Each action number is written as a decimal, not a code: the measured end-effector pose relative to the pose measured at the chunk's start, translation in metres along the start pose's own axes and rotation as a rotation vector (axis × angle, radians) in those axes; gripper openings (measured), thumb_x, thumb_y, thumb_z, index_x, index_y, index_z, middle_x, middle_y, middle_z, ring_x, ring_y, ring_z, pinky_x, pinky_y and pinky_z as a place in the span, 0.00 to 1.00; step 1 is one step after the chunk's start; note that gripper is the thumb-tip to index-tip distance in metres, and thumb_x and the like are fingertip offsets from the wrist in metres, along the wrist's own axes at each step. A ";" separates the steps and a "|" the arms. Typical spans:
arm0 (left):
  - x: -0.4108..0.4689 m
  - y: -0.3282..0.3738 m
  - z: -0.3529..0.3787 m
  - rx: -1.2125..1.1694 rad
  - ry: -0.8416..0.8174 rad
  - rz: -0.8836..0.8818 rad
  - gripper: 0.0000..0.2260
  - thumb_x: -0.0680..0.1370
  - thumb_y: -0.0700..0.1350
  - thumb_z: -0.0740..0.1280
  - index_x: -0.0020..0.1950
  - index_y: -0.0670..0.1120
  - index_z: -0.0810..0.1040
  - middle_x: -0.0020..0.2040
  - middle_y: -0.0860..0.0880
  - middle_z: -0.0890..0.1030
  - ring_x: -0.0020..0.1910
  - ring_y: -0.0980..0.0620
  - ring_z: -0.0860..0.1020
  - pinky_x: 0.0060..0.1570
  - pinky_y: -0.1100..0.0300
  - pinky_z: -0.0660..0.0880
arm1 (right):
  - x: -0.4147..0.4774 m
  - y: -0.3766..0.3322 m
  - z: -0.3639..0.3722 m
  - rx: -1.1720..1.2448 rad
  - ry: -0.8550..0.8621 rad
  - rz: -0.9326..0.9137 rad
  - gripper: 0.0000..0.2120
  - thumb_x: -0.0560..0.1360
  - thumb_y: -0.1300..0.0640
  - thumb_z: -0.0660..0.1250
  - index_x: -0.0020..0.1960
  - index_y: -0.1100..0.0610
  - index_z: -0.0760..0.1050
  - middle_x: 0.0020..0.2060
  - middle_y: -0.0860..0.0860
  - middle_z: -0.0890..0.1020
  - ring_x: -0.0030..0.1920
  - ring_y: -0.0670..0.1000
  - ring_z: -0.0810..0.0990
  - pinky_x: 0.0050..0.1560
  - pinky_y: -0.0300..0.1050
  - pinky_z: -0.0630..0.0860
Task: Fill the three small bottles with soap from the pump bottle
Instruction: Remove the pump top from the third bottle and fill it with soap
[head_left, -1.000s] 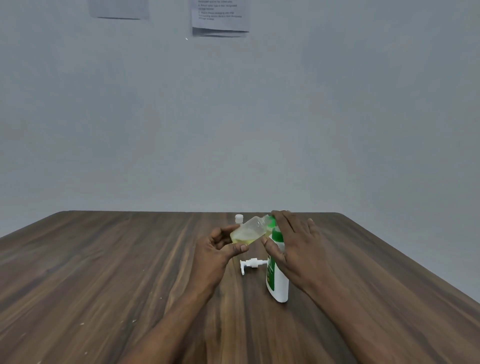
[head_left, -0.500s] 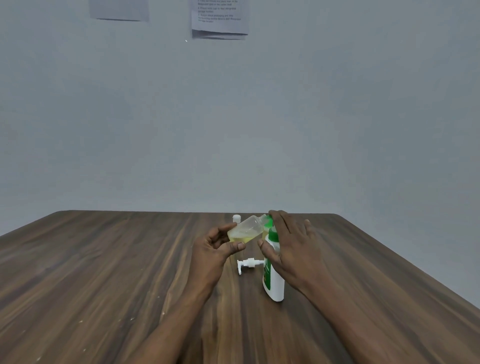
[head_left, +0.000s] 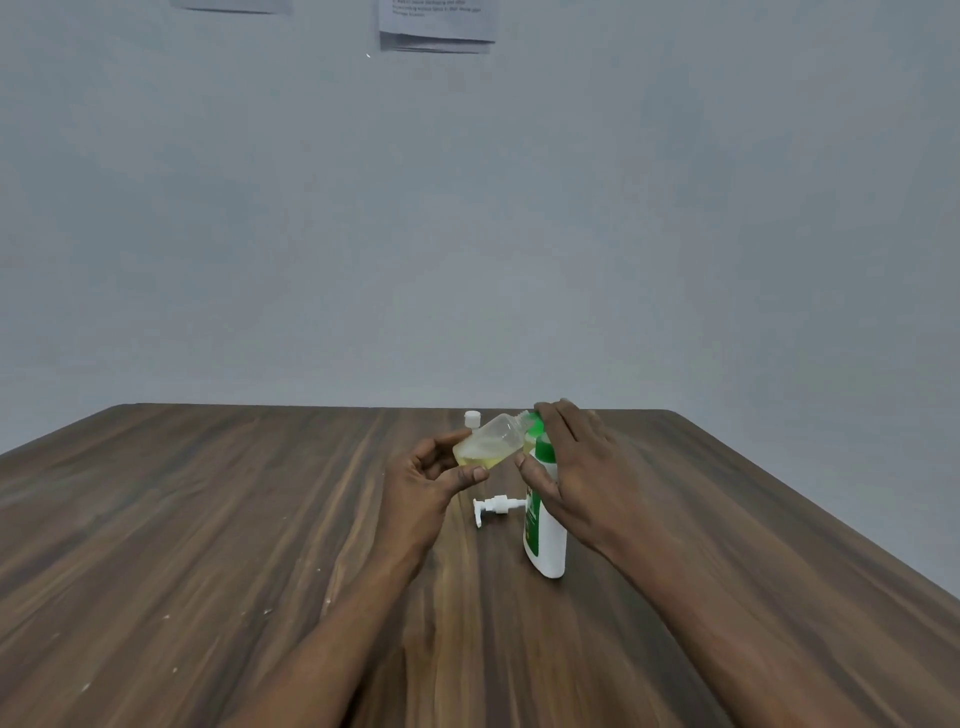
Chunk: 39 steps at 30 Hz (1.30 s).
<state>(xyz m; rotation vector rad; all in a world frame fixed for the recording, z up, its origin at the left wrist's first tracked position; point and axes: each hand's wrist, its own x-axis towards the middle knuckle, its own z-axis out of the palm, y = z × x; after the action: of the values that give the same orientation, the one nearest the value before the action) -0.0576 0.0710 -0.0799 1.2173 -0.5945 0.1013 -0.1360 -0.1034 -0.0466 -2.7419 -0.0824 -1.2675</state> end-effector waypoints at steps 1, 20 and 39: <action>0.001 0.001 0.001 -0.003 -0.002 0.003 0.20 0.70 0.31 0.76 0.60 0.41 0.82 0.53 0.46 0.87 0.54 0.49 0.85 0.49 0.63 0.81 | 0.000 0.001 -0.002 -0.002 -0.006 -0.003 0.26 0.78 0.41 0.56 0.69 0.56 0.69 0.61 0.49 0.75 0.64 0.51 0.72 0.67 0.39 0.62; 0.002 -0.001 0.001 -0.019 -0.001 -0.007 0.20 0.69 0.31 0.77 0.60 0.42 0.82 0.52 0.47 0.87 0.54 0.50 0.85 0.50 0.61 0.81 | -0.006 0.002 0.006 0.054 0.018 0.022 0.31 0.77 0.40 0.54 0.74 0.56 0.65 0.68 0.49 0.71 0.67 0.49 0.70 0.63 0.38 0.65; 0.000 -0.001 0.000 -0.011 0.015 -0.001 0.19 0.70 0.30 0.76 0.59 0.44 0.83 0.51 0.47 0.87 0.54 0.49 0.85 0.53 0.59 0.82 | -0.005 0.004 0.003 0.041 0.027 -0.035 0.21 0.78 0.47 0.61 0.68 0.55 0.69 0.58 0.48 0.74 0.58 0.50 0.72 0.60 0.42 0.69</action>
<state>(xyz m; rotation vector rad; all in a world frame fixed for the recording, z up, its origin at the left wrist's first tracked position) -0.0574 0.0703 -0.0802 1.2052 -0.5810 0.1058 -0.1366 -0.1071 -0.0532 -2.6996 -0.1527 -1.2957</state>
